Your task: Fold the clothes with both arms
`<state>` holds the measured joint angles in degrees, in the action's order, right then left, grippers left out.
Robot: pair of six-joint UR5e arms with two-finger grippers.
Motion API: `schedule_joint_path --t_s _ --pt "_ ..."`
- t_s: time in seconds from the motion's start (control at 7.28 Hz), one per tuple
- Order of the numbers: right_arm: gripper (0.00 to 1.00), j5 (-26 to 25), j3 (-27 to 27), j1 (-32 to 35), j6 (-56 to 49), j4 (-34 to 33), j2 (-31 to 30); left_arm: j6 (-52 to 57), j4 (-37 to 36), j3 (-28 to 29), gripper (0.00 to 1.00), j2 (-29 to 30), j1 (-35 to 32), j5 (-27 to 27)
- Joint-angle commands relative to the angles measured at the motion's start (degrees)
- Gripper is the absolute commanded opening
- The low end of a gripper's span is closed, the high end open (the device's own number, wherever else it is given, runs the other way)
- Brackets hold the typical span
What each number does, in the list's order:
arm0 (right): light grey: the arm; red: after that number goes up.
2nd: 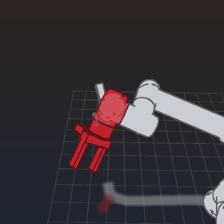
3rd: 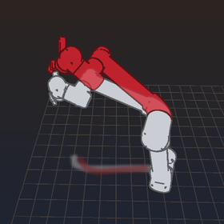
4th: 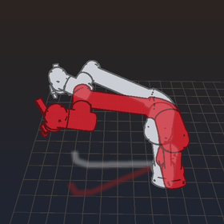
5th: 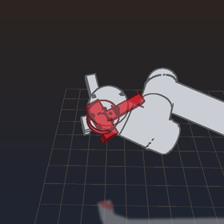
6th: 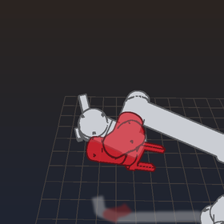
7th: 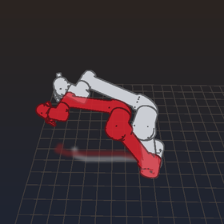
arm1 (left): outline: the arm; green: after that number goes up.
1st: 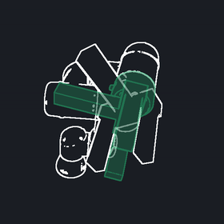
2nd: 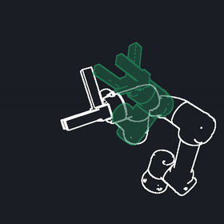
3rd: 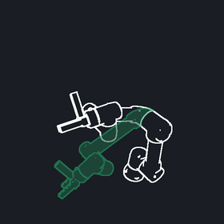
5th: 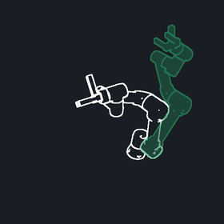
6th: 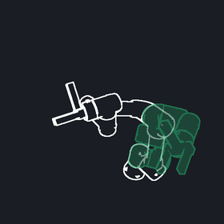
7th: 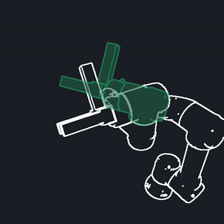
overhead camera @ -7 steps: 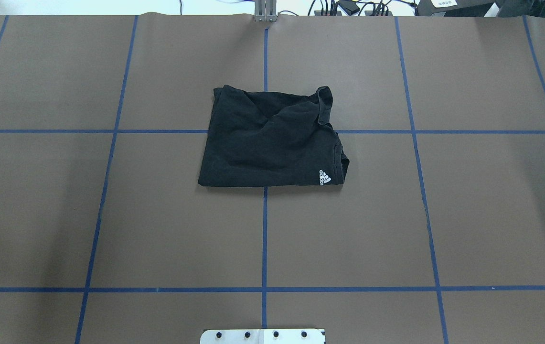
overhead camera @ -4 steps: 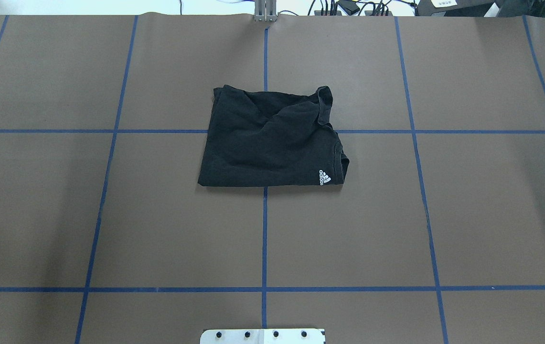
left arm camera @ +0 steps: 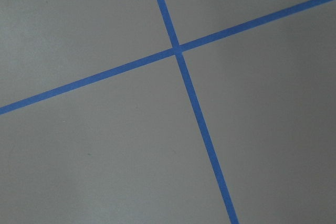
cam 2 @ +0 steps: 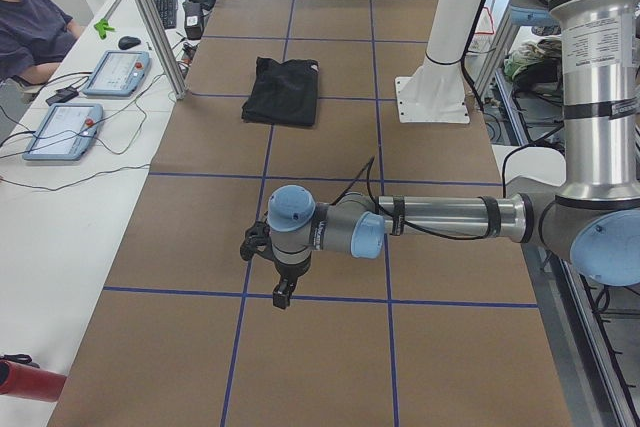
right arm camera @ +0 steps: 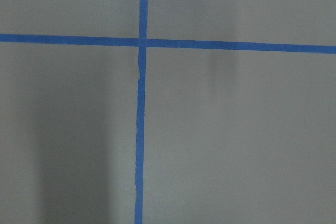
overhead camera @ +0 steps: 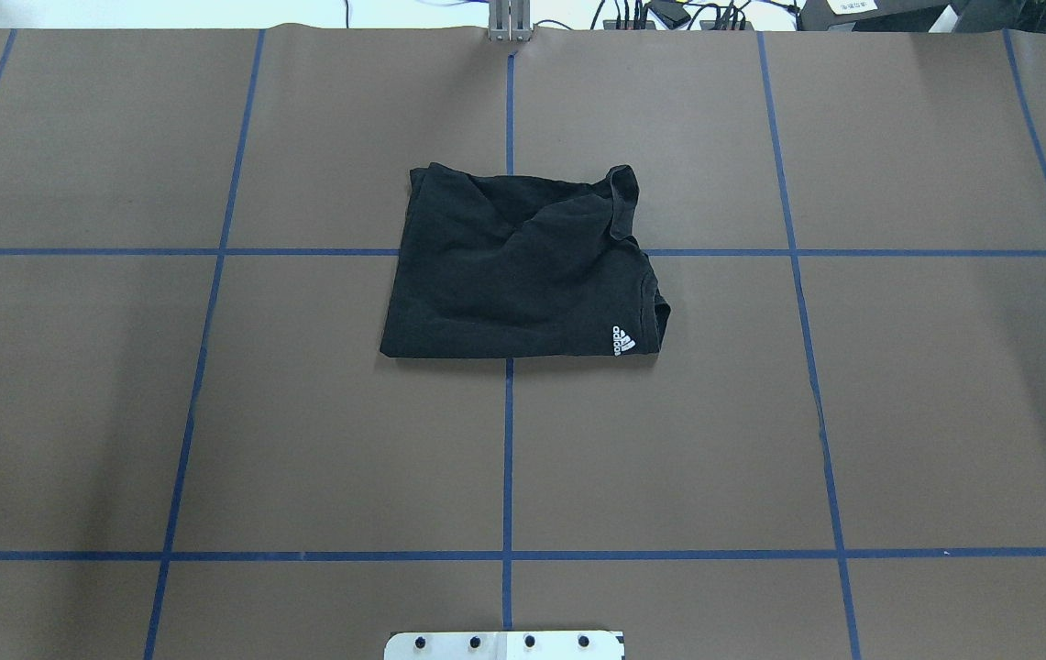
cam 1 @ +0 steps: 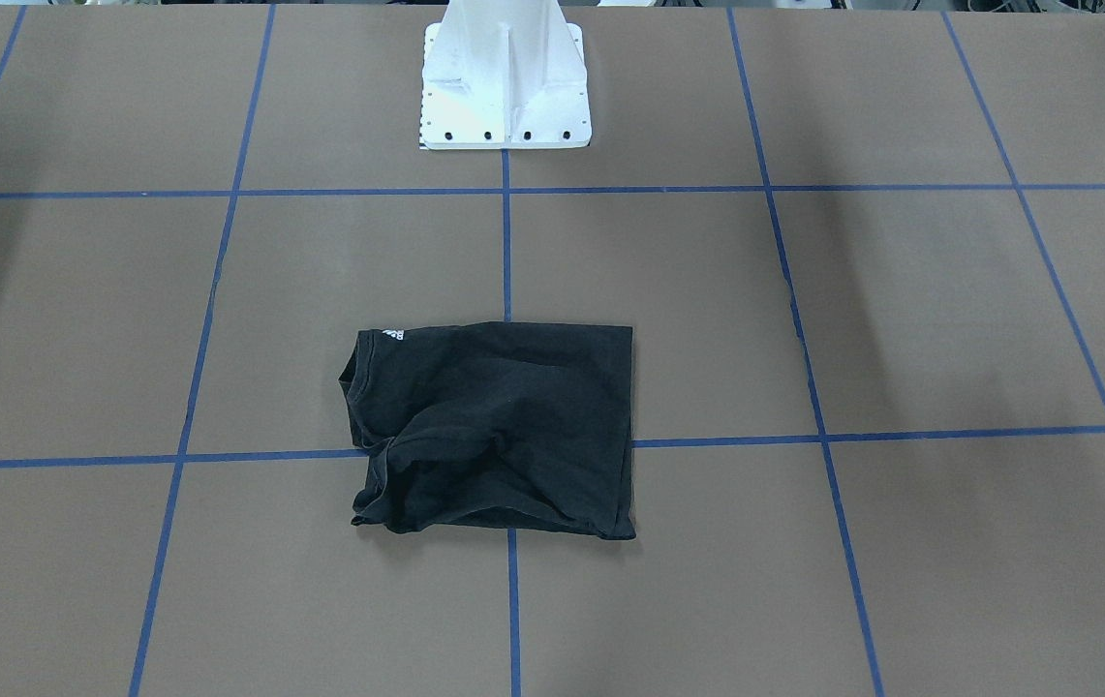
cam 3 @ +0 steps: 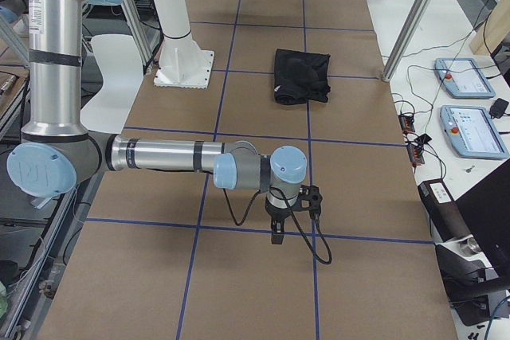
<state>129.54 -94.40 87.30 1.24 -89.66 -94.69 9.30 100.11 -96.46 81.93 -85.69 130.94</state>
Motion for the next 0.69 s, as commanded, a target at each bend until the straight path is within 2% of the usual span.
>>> schedule_joint_path --t_s 0.0,0.55 --pt "1.0 -0.2 0.0 0.0 -0.1 0.0 0.0 -0.1 0.0 0.0 1.0 -0.1 0.0 0.0" --pt "1.0 0.1 0.0 0.0 0.1 0.0 -0.5 -0.1 0.0 -0.5 1.0 -0.1 0.0 -0.4"
